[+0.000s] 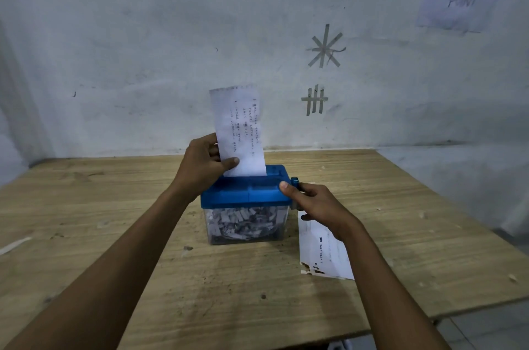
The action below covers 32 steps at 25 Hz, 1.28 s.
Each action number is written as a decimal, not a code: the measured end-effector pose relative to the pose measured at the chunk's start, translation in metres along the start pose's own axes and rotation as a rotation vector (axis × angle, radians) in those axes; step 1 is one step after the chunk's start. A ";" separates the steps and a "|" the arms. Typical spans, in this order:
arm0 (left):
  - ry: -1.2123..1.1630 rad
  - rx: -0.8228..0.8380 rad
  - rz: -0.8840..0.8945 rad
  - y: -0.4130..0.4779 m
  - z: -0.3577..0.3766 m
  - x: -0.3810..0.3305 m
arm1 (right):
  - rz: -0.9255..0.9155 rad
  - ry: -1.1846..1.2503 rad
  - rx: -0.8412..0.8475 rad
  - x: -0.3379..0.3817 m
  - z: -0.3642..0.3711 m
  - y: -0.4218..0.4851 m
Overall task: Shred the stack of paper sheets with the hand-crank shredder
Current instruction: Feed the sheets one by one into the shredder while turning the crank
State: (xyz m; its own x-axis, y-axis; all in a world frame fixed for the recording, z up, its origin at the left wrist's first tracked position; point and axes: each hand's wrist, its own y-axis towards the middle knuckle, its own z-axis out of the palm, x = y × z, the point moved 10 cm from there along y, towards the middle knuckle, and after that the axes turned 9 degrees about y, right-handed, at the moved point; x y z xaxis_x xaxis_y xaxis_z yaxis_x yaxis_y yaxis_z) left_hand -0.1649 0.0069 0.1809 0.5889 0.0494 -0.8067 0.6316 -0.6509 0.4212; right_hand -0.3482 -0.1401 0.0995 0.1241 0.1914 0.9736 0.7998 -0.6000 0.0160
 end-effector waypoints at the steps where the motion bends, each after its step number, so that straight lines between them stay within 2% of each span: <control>1: 0.013 0.009 0.009 -0.001 0.002 -0.001 | 0.003 -0.001 -0.003 -0.001 -0.001 0.000; 5: -0.009 0.006 -0.006 -0.004 0.003 0.002 | 0.012 -0.021 -0.014 0.001 -0.005 -0.002; 11: -0.005 -0.008 -0.014 -0.009 0.009 0.006 | 0.123 -0.164 -0.013 0.009 -0.013 -0.001; 16: 0.009 -0.041 -0.013 -0.010 0.008 0.011 | -0.076 -0.435 -0.092 0.032 -0.012 0.001; 19: 0.022 -0.074 -0.001 -0.012 0.008 0.014 | -0.117 -0.569 -0.034 0.040 -0.008 0.004; 24: -0.081 -0.088 -0.056 -0.012 0.007 0.020 | 0.028 -0.694 0.073 0.060 -0.014 0.023; 27: -0.072 -0.080 -0.075 -0.013 0.008 0.021 | 0.057 -0.679 0.093 0.065 -0.018 0.034; 30: -0.001 -0.032 -0.047 -0.016 0.014 0.022 | -0.043 -0.622 0.166 0.051 -0.020 0.023; 32: 0.063 0.005 -0.023 -0.015 0.019 0.024 | -0.239 -0.557 0.127 0.047 -0.027 0.012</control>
State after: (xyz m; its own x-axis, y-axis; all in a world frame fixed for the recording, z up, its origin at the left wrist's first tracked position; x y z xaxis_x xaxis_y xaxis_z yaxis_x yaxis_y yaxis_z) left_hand -0.1700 0.0040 0.1477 0.6053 0.1117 -0.7881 0.6424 -0.6531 0.4009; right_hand -0.3492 -0.1594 0.1517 0.1936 0.7067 0.6805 0.9026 -0.4001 0.1587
